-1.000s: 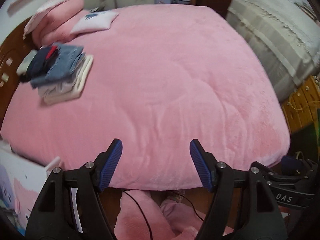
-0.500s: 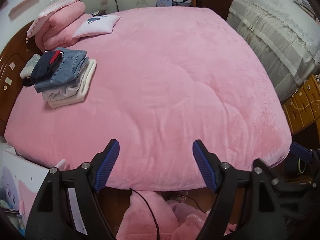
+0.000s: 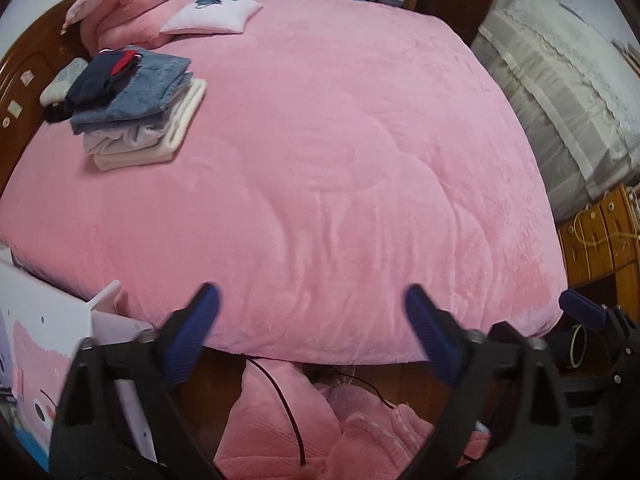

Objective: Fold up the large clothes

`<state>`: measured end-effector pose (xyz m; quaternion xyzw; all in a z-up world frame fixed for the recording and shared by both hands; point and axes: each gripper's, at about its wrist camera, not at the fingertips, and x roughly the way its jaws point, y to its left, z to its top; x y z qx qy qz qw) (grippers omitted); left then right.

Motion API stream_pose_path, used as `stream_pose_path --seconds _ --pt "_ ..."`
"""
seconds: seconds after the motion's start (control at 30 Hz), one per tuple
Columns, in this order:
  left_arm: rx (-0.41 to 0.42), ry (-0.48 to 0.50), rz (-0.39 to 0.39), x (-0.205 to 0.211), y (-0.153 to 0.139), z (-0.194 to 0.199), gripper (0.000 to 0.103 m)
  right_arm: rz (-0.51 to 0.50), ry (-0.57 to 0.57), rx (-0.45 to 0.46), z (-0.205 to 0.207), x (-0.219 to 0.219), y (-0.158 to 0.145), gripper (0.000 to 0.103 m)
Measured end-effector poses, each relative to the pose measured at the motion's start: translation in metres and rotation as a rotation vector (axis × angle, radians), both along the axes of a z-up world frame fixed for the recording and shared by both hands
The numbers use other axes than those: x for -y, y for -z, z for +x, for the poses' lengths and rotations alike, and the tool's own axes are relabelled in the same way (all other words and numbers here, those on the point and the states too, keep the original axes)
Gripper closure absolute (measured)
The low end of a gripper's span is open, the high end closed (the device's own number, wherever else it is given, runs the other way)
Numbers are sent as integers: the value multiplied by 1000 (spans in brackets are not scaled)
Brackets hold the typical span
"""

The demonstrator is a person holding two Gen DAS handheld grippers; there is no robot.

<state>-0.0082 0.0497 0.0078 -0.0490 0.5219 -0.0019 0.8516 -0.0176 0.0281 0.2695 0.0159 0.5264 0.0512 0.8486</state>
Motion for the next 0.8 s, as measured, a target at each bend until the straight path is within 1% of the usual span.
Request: stream_pose_path --seconds 0.13,0.23,0.43,0.63,0.8 --pt "53 -21 4 -14 -10 -8 1 22 33 19 0 3 -4 0" --pt "72 -24 8 -18 -13 -9 1 18 36 27 3 4 -7 0" --pt "84 -18 13 -19 -17 -7 1 -7 22 66 -1 -6 -20 0" --pt "94 -14 25 -11 -19 -8 1 -5 27 60 0 -8 -21 0" --pt "92 -15 31 -4 -19 -9 1 -1 22 48 5 1 -24 0"
